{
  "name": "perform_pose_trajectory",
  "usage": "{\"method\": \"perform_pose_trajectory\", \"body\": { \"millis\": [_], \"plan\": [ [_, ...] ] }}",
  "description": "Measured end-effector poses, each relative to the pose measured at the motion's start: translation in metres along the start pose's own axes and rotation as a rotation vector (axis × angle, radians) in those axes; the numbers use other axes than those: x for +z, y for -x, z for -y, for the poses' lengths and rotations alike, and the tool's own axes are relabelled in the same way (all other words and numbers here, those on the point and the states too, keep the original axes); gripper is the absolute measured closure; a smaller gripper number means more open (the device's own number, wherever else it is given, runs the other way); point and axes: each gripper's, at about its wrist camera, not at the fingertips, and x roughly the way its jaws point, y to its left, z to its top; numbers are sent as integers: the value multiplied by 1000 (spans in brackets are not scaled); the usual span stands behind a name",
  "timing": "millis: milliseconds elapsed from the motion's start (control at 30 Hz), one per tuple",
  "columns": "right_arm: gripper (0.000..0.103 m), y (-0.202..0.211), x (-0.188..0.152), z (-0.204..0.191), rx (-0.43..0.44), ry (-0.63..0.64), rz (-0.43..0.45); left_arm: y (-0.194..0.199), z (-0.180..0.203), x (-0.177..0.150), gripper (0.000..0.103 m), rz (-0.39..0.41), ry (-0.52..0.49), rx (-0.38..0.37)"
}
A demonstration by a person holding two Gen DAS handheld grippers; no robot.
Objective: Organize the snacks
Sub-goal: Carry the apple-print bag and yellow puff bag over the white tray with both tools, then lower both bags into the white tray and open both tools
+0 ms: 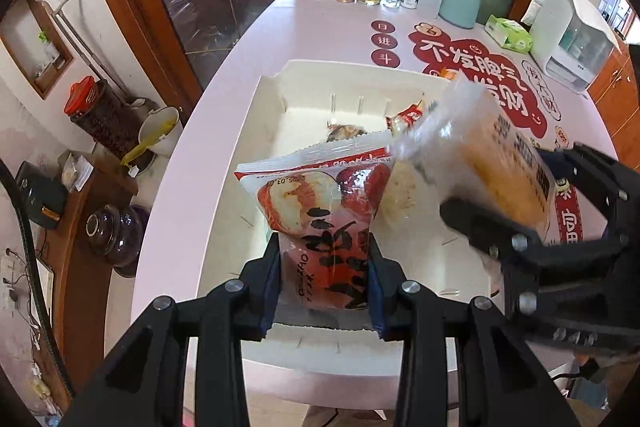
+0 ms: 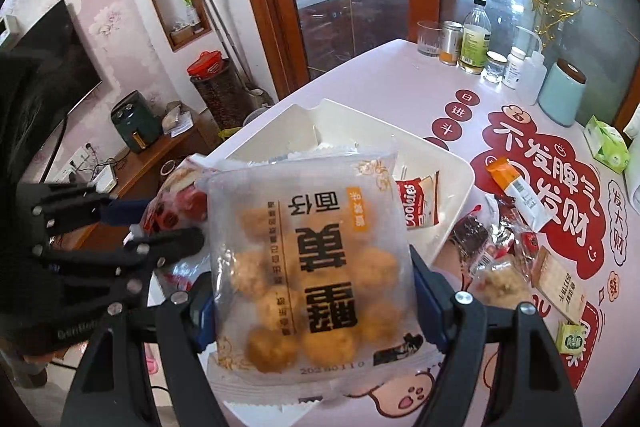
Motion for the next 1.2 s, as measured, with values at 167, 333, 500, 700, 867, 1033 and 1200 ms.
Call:
{"method": "perform_pose_trajectory", "body": {
  "millis": [167,333,500,700,867,1033,1200],
  "plan": [
    [25,-16,8,5,-32,-42,-24,-12,-3,1,67,-17,-12,4],
    [25,-32,13,12,-49,-87,-53,-24,-4,1,67,-38,-22,0],
    [25,-45,15,17,-70,-115,-76,-34,-3,1,67,-56,-31,-1],
    [24,-59,19,23,-86,-137,-106,-45,-3,1,67,-79,-41,-2],
    [22,-68,21,26,-90,-148,-141,-52,-2,1,66,-96,-52,-7],
    [21,-73,22,27,-84,-158,-144,-56,-4,1,52,-111,-39,-22],
    [21,-74,23,29,-81,-181,-133,-52,-7,3,17,-87,-25,-2]
  ]
}}
